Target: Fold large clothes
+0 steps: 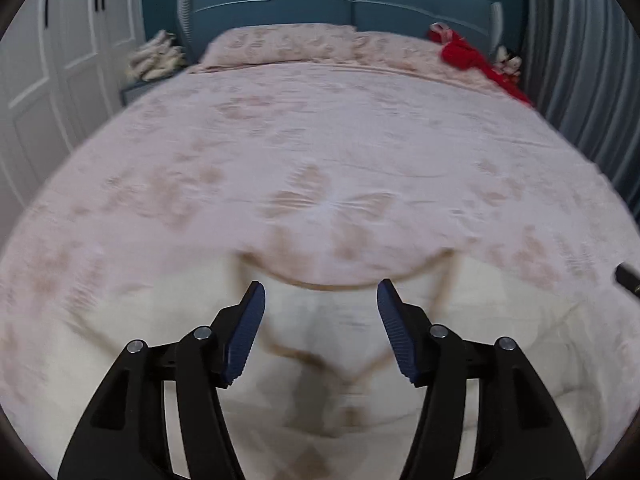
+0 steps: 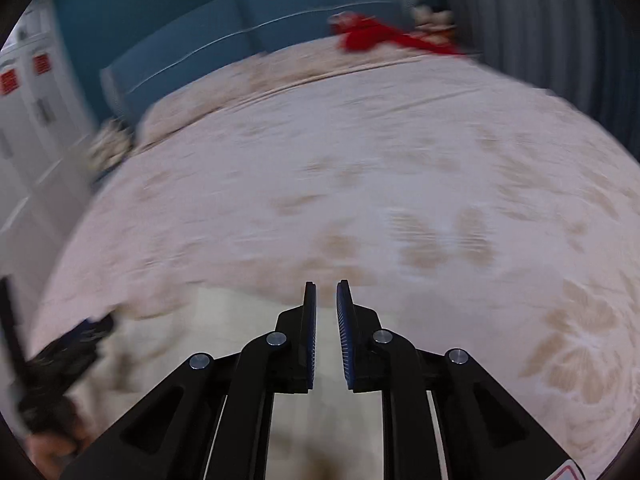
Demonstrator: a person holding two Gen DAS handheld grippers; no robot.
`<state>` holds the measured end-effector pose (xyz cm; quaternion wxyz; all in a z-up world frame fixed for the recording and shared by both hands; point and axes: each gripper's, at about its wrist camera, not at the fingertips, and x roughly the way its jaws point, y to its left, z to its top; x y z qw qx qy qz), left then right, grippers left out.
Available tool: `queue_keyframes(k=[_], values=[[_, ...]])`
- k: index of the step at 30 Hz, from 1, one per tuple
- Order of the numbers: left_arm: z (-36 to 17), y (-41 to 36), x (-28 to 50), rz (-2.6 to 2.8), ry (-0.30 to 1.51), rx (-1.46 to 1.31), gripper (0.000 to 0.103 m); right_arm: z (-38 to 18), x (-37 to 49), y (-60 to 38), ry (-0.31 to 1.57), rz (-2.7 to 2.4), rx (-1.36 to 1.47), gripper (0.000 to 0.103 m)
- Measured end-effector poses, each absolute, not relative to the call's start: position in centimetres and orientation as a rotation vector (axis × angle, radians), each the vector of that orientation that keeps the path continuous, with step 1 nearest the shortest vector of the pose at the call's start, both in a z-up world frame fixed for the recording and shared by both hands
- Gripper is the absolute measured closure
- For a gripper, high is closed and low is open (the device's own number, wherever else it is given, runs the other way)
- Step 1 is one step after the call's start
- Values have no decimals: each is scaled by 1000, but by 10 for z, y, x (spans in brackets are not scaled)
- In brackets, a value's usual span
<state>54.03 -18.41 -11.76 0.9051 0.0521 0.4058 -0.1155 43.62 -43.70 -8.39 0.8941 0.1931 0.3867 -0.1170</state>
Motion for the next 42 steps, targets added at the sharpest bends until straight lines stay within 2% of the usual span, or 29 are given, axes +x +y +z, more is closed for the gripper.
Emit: queue_keyframes(k=[6,10,12,13,14,18,25,42], values=[[-155,-150,573,-153,1002,115,50,-120,506,-324,958,1,308,89],[-175,-155,569,-156,984,175,49,-161,534,-288,1032,-4,188,89],[-180,-157,568,-148,965,187,48,-179,536,-283,1056,-10,143,93],[-182,-158,567,-143,956,190,48,-181,535,-286,1034,-20,137,101],[-184,-159,567,-139,947,193,47,-182,534,-291,1028,-17,158,103],[-184,-156,563,-140,925,177,46,-189,525,-311,989,-10,285,103],[-188,-158,558,-119,880,197,46,-190,525,-287,947,-83,138,103],[-193,-161,554,-88,824,212,44,-194,522,-280,891,-126,79,103]])
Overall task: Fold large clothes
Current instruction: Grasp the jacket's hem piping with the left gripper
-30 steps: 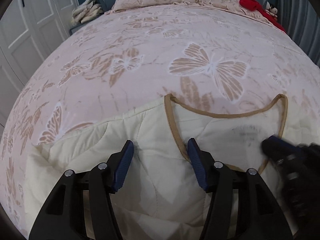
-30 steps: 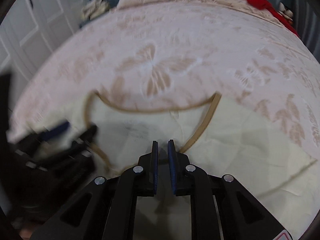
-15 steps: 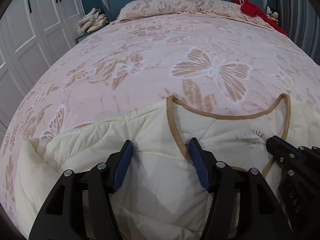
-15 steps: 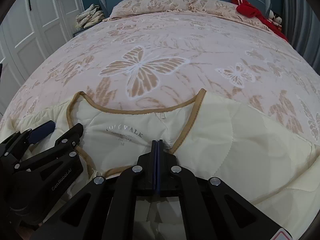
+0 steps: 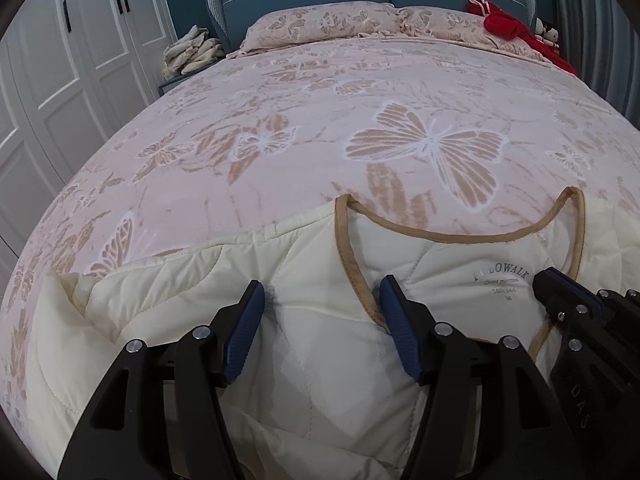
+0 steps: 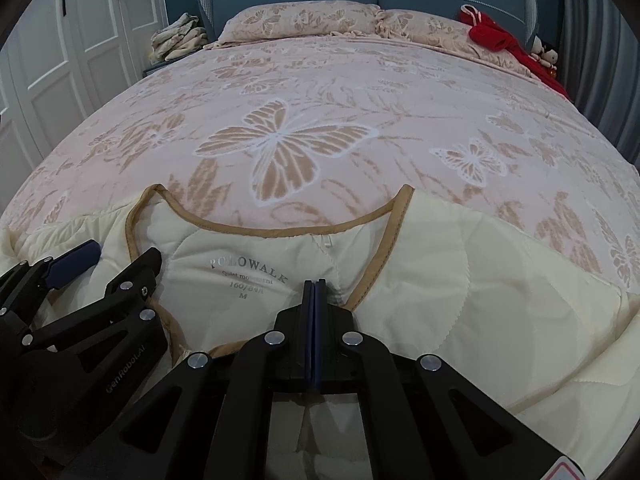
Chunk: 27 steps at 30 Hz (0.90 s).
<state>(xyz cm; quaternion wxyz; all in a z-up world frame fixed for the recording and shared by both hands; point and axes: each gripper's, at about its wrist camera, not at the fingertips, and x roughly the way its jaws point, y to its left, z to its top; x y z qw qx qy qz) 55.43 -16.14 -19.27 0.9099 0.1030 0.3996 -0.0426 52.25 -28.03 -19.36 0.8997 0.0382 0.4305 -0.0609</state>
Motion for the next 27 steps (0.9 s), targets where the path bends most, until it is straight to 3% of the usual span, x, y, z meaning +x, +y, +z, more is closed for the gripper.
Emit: queue_keyframes(k=[3,6,9,10,11,15,21,27], values=[[-190,-164,555,-67,834,233,40,-191,523,-281,896,-123,85,103],[-176,-153,549,-50,880,210,22,-181,518,-290,934,-95,161,103],[-137,-116,511,-132,881,54,21,-135,465,-311,870,-107,322,74],[-124,-100,491,-175,874,13,17,-115,427,-319,825,-77,368,57],[-114,-87,473,-203,880,-11,12,-104,398,-325,808,-68,382,49],[-95,-21,382,-250,958,-26,11,-87,258,-345,833,-129,320,41],[-108,86,265,-130,1086,-139,10,-107,83,-376,998,-260,342,35],[-131,137,203,-92,1162,-313,10,-145,-1,-396,1040,-339,592,34]])
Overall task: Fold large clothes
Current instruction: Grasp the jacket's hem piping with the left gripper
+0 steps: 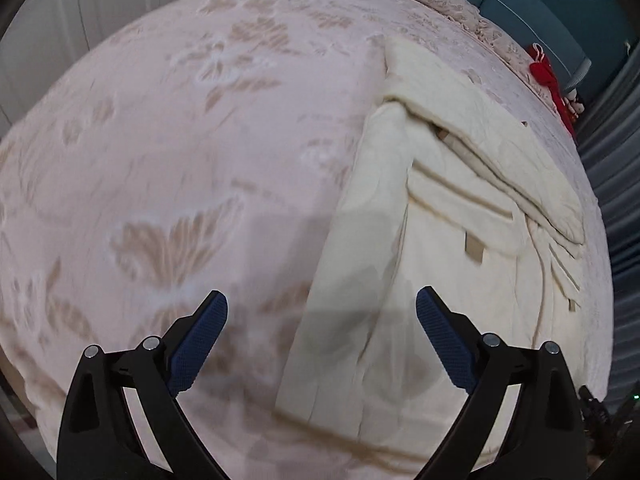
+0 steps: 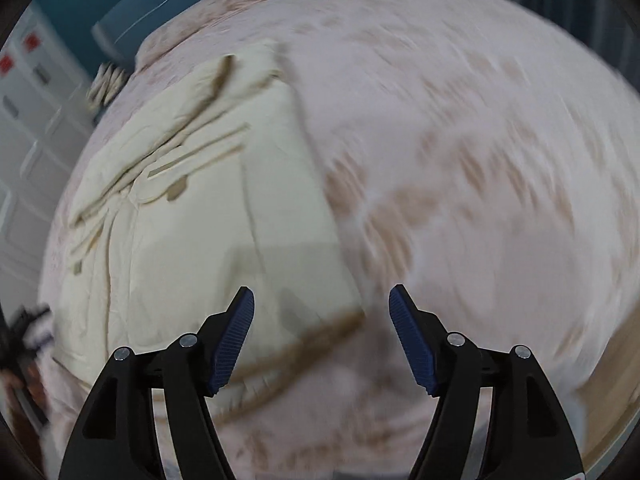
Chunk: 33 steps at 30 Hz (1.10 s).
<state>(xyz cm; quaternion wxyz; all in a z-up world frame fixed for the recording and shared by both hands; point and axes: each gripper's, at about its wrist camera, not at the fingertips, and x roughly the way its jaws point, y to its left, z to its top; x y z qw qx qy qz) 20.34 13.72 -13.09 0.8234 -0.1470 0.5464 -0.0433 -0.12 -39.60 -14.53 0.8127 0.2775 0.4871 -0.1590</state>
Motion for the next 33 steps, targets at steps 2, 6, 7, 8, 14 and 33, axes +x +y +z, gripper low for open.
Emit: queue_keyframes(k=[2,6,7,8,14,33], values=[[-135,138,192,-118,1183,-345,10,-152,-8,-396,1036,-343,660,34],[-144,134,180,-185,1212,-394,10,-161,-12,-396,1010,-311,766,34],[-146,131,177,-201,1213,-407,10,-162,-13,-395,1004,-306,775,34],[-149,128,175,-205,1212,-412,11,-164,-12,-395,999,-304,785,34],[-149,119,174,-184,1217,-353,41,-169,-10,-394,961,-286,874,39],[-86,126,138,-252,1132,-270,98,-122,-24,-370,1001,-203,684,99]])
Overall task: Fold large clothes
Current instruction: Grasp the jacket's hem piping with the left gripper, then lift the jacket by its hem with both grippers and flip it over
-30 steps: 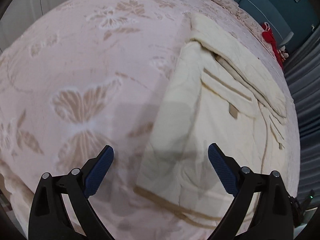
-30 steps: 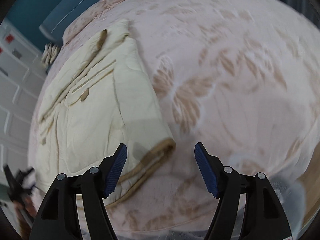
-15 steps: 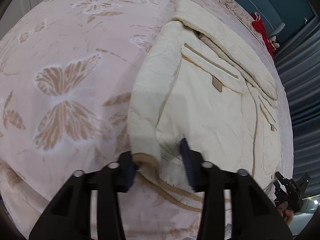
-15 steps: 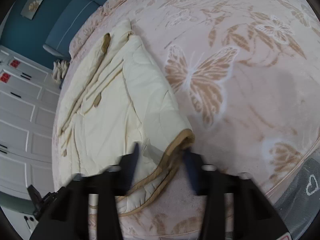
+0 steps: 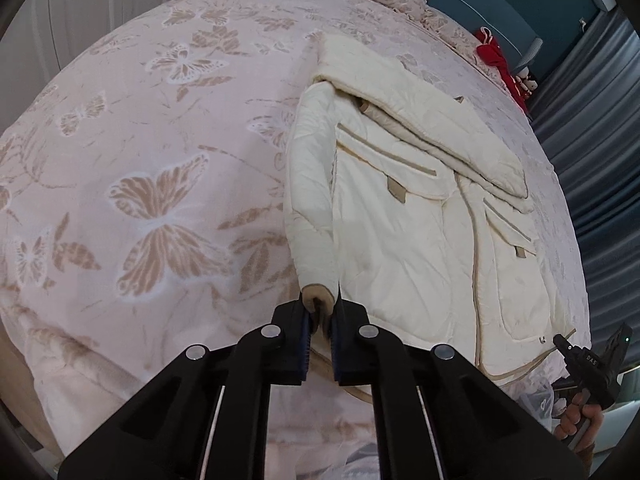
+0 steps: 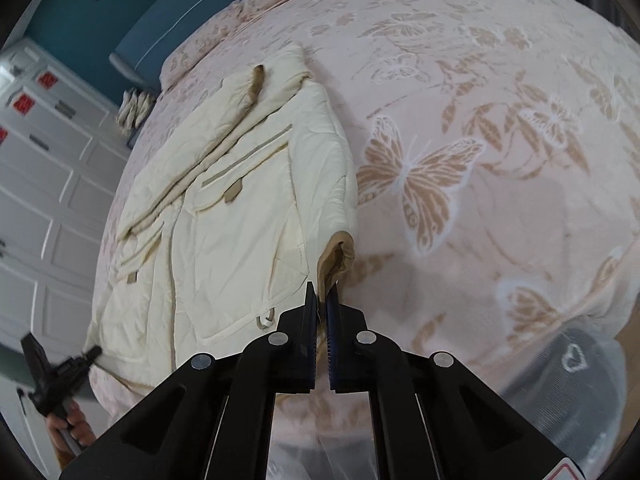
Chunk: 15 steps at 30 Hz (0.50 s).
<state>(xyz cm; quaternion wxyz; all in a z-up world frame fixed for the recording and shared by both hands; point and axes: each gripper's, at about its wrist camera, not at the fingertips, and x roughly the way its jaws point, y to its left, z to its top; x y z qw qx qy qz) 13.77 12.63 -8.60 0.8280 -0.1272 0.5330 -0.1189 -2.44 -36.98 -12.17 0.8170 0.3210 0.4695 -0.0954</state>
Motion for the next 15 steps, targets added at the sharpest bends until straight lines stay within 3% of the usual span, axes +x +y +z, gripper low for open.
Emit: queue_keyframes(k=[15], values=[[-68,164,10,-301,1244,-159,99,-100,-124,-326,1324,-31,380,100]])
